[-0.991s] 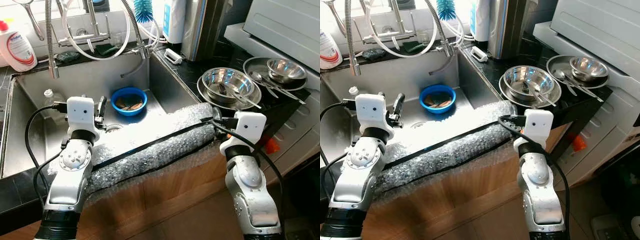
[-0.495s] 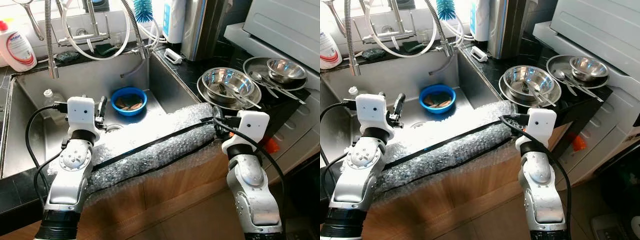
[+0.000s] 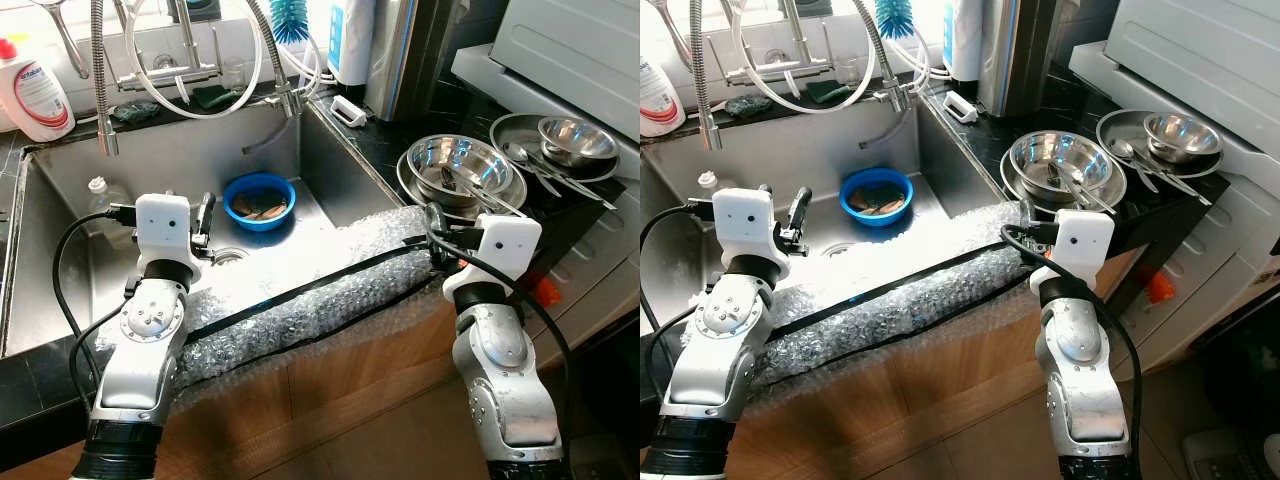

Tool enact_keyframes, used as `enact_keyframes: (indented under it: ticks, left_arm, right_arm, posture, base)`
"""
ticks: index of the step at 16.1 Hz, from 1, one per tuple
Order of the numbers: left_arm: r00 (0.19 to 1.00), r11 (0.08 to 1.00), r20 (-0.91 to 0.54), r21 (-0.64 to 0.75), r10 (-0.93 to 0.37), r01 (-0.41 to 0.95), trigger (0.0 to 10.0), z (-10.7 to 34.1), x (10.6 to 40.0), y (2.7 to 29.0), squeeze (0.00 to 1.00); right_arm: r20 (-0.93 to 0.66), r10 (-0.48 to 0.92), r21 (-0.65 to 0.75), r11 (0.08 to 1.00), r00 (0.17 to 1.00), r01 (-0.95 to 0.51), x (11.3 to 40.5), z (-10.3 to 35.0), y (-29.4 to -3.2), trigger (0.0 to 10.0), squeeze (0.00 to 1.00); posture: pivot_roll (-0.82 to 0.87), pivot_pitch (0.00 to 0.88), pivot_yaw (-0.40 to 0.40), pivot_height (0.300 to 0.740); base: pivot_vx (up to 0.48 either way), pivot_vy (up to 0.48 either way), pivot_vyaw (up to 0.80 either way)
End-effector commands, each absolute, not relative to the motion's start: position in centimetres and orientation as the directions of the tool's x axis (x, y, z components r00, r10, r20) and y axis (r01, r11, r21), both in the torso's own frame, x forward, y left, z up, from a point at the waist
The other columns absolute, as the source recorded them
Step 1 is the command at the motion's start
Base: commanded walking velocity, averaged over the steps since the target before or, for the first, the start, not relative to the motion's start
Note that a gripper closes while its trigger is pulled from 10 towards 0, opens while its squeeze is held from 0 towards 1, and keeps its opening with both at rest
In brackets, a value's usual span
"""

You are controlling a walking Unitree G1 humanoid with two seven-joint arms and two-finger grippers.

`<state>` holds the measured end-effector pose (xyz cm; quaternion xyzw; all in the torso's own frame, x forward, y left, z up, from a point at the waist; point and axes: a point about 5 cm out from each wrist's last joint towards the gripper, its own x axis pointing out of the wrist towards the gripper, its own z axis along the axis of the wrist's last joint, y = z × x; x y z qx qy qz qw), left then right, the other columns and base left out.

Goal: Kitchen organization

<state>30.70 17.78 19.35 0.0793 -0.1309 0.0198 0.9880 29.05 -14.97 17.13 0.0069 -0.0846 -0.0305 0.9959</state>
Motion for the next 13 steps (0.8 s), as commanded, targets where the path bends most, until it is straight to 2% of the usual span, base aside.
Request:
enact_keyframes:
  ticks: [1,9,13]
  left_arm:
    - [0.958,0.985,0.287,0.160,0.017,-0.065,10.0,19.7,30.6,17.8,0.00]
    - [0.957,0.985,0.289,0.158,0.013,-0.061,10.0,19.8,30.6,17.6,0.00]
    - [0.959,0.985,0.284,0.161,0.009,-0.057,10.0,19.7,30.6,17.6,0.00]
  right_arm:
    - [0.178,-0.048,0.008,0.999,0.983,0.048,29.1,17.3,-14.8,10.0,0.00]
    - [0.172,0.140,-0.054,0.990,0.975,-0.132,29.2,17.2,-13.0,10.0,0.00]
    - [0.111,0.073,-0.064,0.996,0.991,-0.066,29.4,16.2,-13.7,10.0,0.00]
  posture:
    - [-0.01,0.081,-0.009,0.740]
    - [-0.01,0.078,-0.011,0.740]
    - [-0.01,0.082,-0.010,0.740]
  base:
    - [0.000,0.000,0.00]
    - [0.000,0.000,0.00]
    - [0.000,0.000,0.00]
